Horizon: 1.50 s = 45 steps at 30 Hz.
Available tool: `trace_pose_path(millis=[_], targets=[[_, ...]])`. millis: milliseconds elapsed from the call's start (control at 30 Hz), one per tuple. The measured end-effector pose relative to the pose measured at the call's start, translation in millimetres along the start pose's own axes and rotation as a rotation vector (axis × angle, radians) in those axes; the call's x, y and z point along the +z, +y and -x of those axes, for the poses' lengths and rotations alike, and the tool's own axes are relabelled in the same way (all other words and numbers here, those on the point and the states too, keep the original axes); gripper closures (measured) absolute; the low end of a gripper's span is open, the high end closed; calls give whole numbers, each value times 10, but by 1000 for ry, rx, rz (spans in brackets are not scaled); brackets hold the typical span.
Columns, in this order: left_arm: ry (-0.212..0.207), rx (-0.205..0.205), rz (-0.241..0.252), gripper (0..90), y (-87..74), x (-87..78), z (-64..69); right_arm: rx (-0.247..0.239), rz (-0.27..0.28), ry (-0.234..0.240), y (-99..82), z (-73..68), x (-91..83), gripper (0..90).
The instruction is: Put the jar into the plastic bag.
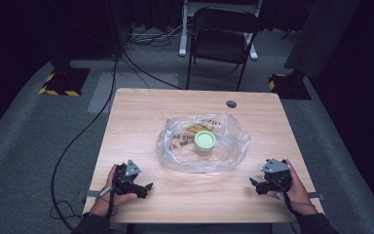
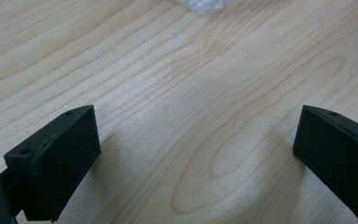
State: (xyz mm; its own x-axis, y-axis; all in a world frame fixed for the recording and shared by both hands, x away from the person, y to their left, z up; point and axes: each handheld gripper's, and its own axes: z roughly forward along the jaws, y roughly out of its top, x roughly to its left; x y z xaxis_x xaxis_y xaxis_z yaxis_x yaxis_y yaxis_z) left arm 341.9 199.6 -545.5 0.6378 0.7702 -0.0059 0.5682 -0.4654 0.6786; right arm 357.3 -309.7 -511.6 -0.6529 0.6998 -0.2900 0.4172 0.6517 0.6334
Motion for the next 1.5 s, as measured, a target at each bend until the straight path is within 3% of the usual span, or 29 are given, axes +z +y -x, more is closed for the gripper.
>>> trace_pose_path(millis=[500, 667, 1233, 1500], targets=[[0, 0, 0, 4, 0, 0, 0, 84, -11, 15, -283, 51, 31, 40], [0, 0, 0, 4, 0, 0, 0, 143, -1, 18, -364, 91, 17, 40], [-1, 0, 0, 3, 1, 1, -1, 283, 26, 66, -623, 233, -4, 4], [-1, -2, 0, 3, 3, 4, -1, 342, 33, 66, -721, 339, -11, 3]])
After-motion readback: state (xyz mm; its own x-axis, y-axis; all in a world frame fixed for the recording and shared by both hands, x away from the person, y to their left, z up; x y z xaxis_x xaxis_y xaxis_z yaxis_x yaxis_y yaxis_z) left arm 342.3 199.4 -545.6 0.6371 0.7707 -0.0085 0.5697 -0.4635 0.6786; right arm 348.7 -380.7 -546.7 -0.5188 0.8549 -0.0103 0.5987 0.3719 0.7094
